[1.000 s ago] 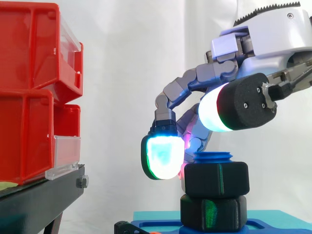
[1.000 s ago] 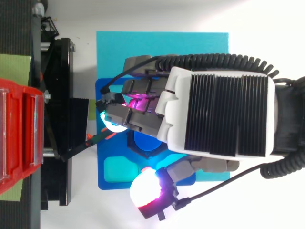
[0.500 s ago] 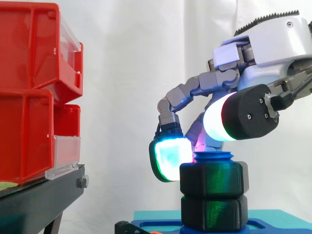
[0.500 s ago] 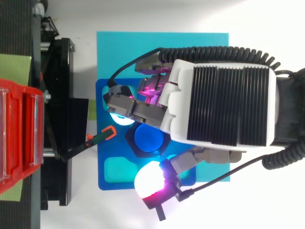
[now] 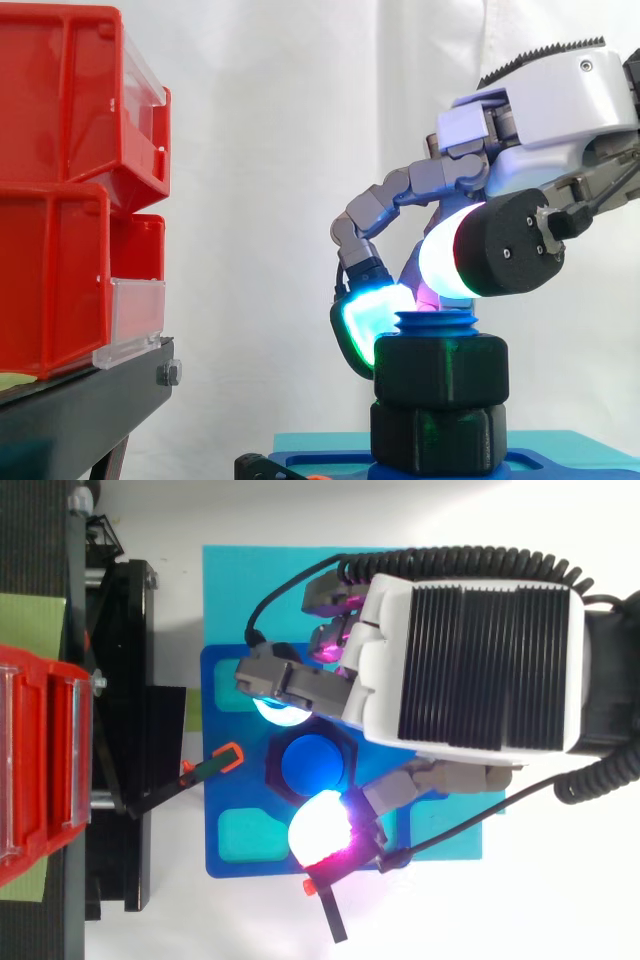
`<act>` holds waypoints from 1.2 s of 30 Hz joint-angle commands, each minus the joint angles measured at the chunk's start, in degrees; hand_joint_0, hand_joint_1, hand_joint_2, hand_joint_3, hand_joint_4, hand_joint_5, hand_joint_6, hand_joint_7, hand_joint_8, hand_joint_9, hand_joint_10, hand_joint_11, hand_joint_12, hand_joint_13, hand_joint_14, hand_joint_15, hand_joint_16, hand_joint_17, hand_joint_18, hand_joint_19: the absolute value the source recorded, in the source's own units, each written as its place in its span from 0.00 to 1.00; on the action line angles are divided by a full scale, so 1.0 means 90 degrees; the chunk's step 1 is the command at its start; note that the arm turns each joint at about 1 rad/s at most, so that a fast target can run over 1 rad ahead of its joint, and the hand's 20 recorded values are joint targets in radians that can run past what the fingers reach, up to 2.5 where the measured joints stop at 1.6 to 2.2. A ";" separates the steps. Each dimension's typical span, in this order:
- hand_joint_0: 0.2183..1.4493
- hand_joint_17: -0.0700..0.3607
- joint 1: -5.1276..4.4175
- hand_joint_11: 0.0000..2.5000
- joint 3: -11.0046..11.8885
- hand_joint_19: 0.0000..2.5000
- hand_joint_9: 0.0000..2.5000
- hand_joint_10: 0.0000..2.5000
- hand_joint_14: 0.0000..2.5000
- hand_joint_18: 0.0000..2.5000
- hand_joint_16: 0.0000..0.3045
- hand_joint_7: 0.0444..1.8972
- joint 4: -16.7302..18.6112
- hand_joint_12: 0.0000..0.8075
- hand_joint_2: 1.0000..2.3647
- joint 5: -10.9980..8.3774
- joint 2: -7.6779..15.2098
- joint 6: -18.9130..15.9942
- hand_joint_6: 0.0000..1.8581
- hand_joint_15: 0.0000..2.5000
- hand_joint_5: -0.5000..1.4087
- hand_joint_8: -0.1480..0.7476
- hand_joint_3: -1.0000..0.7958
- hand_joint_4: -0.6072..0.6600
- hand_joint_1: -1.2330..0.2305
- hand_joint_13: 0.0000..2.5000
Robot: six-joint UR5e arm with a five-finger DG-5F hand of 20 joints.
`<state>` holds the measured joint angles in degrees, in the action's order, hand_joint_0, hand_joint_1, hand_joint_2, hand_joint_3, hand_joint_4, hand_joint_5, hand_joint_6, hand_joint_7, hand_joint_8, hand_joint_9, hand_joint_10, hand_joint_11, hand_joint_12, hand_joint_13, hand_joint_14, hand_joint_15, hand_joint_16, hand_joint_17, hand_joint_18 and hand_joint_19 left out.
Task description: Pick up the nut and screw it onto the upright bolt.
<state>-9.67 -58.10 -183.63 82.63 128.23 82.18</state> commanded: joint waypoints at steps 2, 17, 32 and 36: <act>0.26 0.25 0.0049 0.02 0.0000 0.06 0.55 0.00 0.00 0.34 0.06 0.69 0.0003 0.22 0.00 0.0047 0.0000 0.0009 0.33 0.00 0.26 0.51 0.28 0.59 0.60 0.44; 0.25 0.27 0.0147 0.02 0.0185 0.06 0.50 0.00 0.00 0.32 0.06 0.60 0.0003 0.24 0.00 0.0125 0.0000 0.0136 0.27 0.00 0.24 0.49 0.28 0.70 0.61 0.41; 0.24 0.28 0.0088 0.00 0.0430 0.06 0.46 0.00 0.00 0.29 0.07 0.44 -0.0075 0.25 0.00 0.0057 0.0000 0.0361 0.27 0.00 0.22 0.47 0.28 0.67 0.61 0.38; 0.24 0.28 -0.0009 0.00 0.0410 0.06 0.46 0.00 0.00 0.29 0.07 0.42 0.0013 0.25 0.00 -0.0090 0.0039 0.0371 0.27 0.00 0.21 0.46 0.28 0.67 0.61 0.38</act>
<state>-9.14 -54.30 -184.11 82.66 128.30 85.49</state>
